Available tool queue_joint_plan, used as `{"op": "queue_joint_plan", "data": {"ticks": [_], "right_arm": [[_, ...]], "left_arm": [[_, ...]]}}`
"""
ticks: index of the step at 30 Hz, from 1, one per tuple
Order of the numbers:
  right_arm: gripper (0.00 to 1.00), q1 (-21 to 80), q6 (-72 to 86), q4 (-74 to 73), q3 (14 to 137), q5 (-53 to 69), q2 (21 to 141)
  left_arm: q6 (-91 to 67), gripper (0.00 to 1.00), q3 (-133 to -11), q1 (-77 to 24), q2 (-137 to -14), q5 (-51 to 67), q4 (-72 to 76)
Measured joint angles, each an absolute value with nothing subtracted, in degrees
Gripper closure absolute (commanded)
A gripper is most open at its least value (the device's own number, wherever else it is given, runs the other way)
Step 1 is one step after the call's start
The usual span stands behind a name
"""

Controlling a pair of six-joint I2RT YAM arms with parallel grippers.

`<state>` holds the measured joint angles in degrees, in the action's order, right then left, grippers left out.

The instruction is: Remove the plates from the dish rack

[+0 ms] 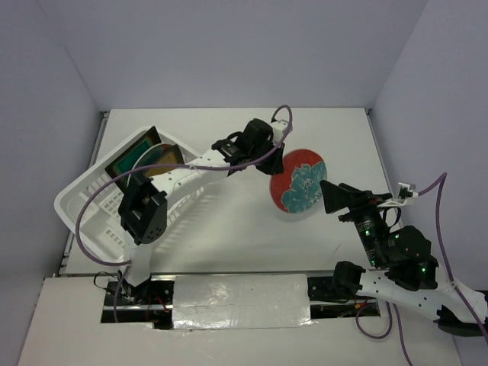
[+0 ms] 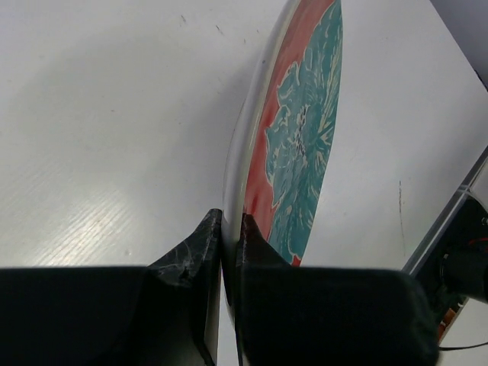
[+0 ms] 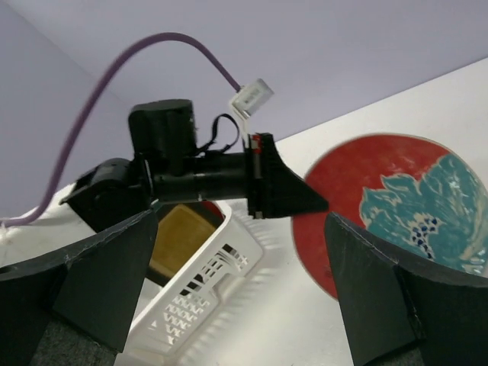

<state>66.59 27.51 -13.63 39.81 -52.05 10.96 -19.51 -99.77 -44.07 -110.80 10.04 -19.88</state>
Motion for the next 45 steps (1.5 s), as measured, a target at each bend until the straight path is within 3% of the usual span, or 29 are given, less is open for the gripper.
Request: {"op": "queue_joint_plan", "data": {"ticks": [26,33,36,45], "right_arm": [[0.02,66.59,27.2,-12.56,38.92,-51.24,12.16],[0.02,66.59,27.11,-12.12,38.81,-51.24,12.53],[0.02,66.59,26.98,-11.73,38.76,-51.24,12.47],[0.02,66.59,26.98,-11.62,38.76,-51.24,12.47]], "left_arm": [[-41.6,1.0,-96.77,-44.95,-132.27,21.45,14.72],[-48.16,0.9,-97.25,-45.25,-136.62,23.03,21.8],[-50.09,0.81,-98.26,-45.47,-138.12,23.31,23.16],[-52.77,0.71,-98.7,-46.63,-139.0,21.71,23.92]]}}
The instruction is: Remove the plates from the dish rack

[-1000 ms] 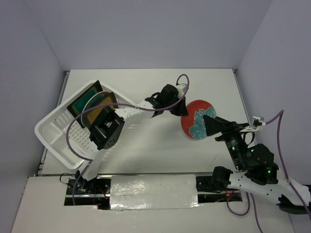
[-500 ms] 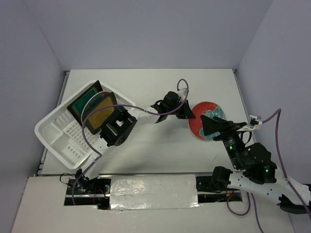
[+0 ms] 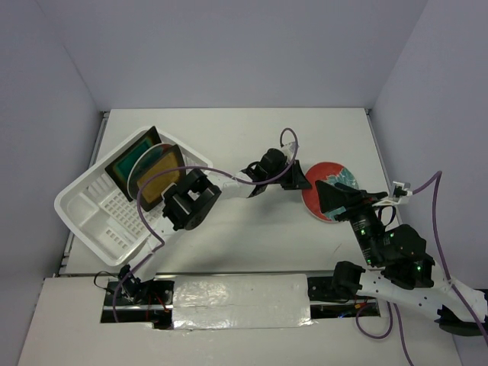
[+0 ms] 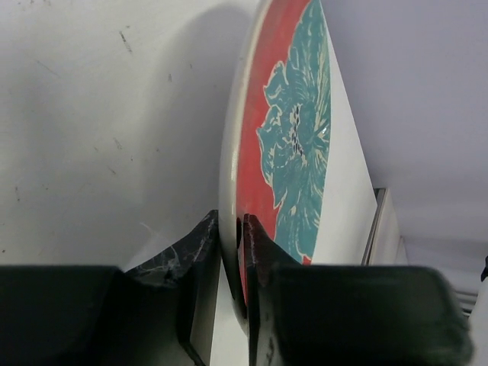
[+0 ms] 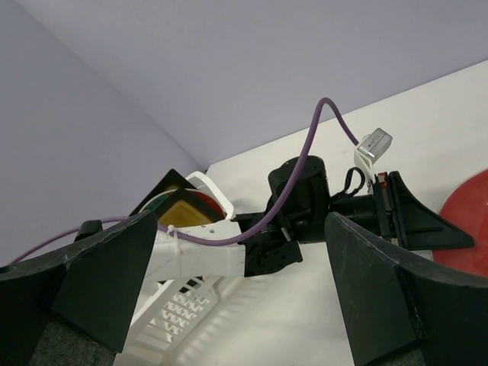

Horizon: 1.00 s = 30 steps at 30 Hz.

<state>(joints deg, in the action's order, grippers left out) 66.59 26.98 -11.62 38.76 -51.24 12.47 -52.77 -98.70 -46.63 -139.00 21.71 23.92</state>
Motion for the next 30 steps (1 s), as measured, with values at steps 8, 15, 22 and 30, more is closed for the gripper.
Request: {"op": "queue_joint_plan", "data": {"ticks": [8,15,22,30], "right_arm": [[0.02,66.59,26.96,-11.57,38.59,-51.22,11.53],[0.02,66.59,26.96,-11.57,38.57,-51.24,11.53],[0.02,66.59,26.92,-11.57,38.54,-51.22,11.53],[0.02,66.59,26.52,-11.57,38.54,-51.22,11.38]], "left_arm": [[-53.41,0.65,-98.7,-46.74,-140.16,19.66,22.72],[-54.28,0.42,-98.67,-46.74,-140.38,18.33,21.82],[-53.56,0.34,-96.23,-46.98,-137.84,13.72,20.99],[-47.94,0.28,-95.53,-47.62,-132.46,3.42,10.07]]}}
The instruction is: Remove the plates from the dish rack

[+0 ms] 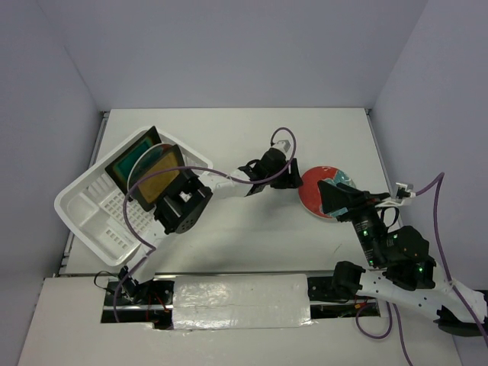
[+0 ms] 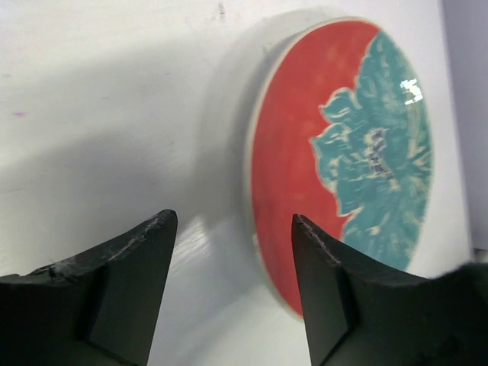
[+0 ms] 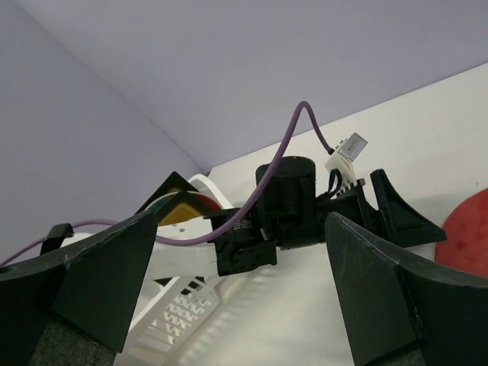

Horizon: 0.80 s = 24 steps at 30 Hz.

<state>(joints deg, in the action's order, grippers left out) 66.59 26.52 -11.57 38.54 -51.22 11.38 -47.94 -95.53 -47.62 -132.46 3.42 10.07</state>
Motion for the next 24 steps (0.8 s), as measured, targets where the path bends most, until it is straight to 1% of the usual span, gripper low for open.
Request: {"op": "queue_joint_plan", "data": {"ticks": [8,10,14,17,20,22,24], "right_arm": [[0.03,66.59,25.76,-10.61,37.65,-50.48,9.72],[0.03,66.59,25.65,-10.61,37.65,-50.15,9.72],[0.03,66.59,25.52,-10.61,37.65,-49.78,9.74],[0.03,66.59,25.3,-10.46,37.65,-49.23,9.76],[0.03,66.59,25.06,-10.13,37.47,-48.64,9.76],[0.03,66.59,25.02,-9.98,37.34,-48.18,9.76],[0.03,66.59,25.02,-9.85,37.21,-47.35,9.76]], "left_arm": [[-36.73,0.35,-95.37,-48.34,-126.04,-3.92,-0.45],[-31.55,0.34,-97.41,-48.51,-123.5,-4.97,-5.63],[-20.71,0.28,-109.82,-48.64,-119.81,-9.23,-19.05],[-13.15,0.29,-119.11,-48.07,-115.72,-14.57,-28.95],[-8.86,0.28,-125.36,-43.57,-109.6,-15.59,-37.47],[-6.98,0.27,-123.66,-38.2,-103.74,-16.45,-41.12],[-5.87,0.28,-118.67,-32.58,-97.43,-18.76,-44.77]]}}
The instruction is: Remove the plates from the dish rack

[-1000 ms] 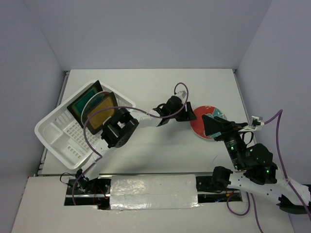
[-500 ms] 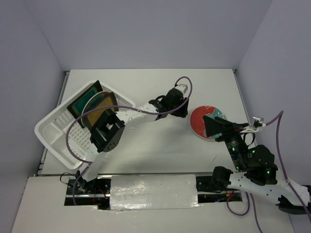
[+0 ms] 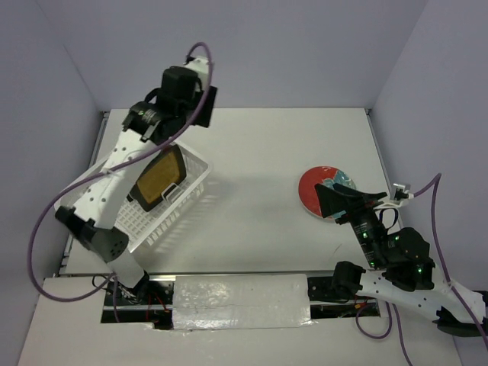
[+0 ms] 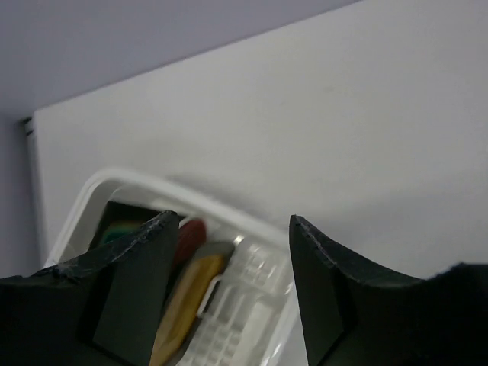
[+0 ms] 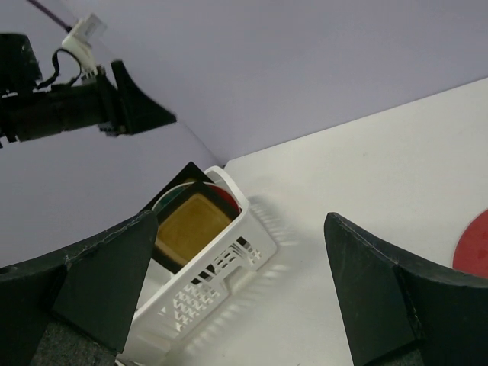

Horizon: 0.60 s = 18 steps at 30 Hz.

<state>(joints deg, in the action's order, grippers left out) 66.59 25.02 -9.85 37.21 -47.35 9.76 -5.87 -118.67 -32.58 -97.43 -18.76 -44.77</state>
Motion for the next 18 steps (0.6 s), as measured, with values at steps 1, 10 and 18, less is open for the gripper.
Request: {"op": "queue_joint_plan", "data": {"ticks": [1,10,18], "right_arm": [[0.04,66.59,25.02,-9.85,37.19,-47.03,9.78],[0.04,66.59,24.6,-9.32,36.62,-46.48,9.78],[0.04,66.59,24.6,-9.26,36.62,-45.78,9.67]], "left_arm": [[-5.67,0.28,-116.38,-30.59,-95.02,-20.27,-46.39],[-2.9,0.3,-102.89,-29.71,-89.97,-25.43,-54.94],[-2.42,0.28,-97.71,-26.94,-89.73,-28.97,-57.45]]}}
